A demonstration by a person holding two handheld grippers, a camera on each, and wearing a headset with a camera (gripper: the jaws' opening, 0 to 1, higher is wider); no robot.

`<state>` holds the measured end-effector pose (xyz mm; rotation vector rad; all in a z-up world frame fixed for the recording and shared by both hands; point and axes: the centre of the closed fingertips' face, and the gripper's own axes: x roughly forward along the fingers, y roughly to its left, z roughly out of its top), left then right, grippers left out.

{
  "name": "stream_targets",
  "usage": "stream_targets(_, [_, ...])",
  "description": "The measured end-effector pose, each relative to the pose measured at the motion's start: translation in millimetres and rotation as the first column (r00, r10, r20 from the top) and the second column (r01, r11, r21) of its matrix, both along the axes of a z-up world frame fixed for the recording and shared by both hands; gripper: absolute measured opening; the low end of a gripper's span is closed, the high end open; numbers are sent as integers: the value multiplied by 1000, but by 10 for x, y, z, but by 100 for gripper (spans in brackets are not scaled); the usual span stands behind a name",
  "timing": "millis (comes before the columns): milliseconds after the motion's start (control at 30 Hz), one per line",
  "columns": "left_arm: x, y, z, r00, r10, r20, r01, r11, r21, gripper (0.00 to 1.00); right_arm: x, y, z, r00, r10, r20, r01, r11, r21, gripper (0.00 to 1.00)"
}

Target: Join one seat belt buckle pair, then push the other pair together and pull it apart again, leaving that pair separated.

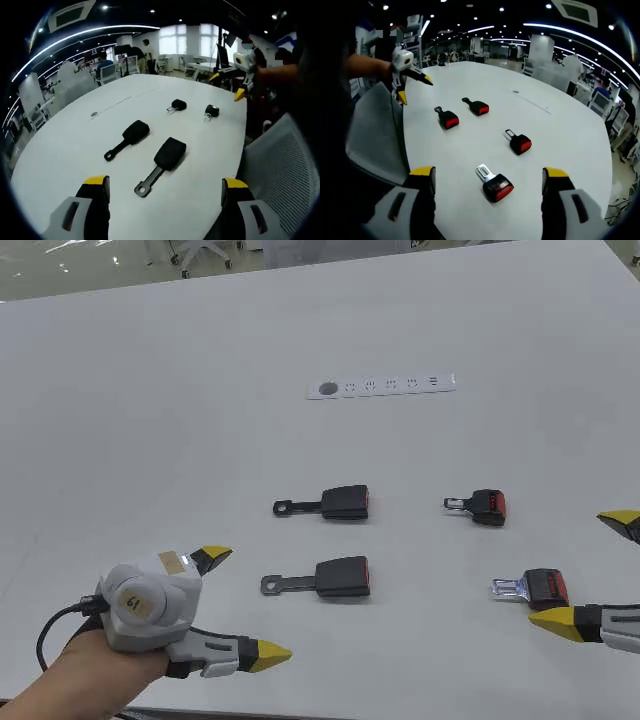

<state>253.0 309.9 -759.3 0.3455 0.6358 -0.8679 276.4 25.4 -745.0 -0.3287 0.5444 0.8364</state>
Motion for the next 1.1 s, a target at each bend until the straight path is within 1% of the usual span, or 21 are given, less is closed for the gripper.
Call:
stream_targets(100, [5,-4,-2,1000,1,2,-1,1000,-9,94,8,11,20,1000,0,3,0,1000,1,90])
stream_targets(300, [-2,14,-21,1000,-12,3,12,1000,14,94,21,22,10,1000,4,2,-4,1000,-7,91])
stream_targets(467, [-4,30,-29,1000,-13,1,13,1000,19,94,1,52,5,1000,7,-6,-7,1000,-3,91])
stream_targets(600, [11,40,-18,1000,-8,4,8,1000,14,93,-6,73,20,1000,10,-4,-10,1000,2,90])
stream_targets(733, [26,41,-11,1000,-8,10,8,1000,17,92,-8,80,23,1000,12,-3,-12,1000,3,89])
stream_targets(933, [26,46,4,1000,-18,22,18,999,29,91,-20,81,26,1000,27,6,-26,1000,-13,88])
stream_targets(1100, [16,59,2,1000,-21,21,20,999,34,91,-34,89,57,999,39,15,-38,999,-34,88])
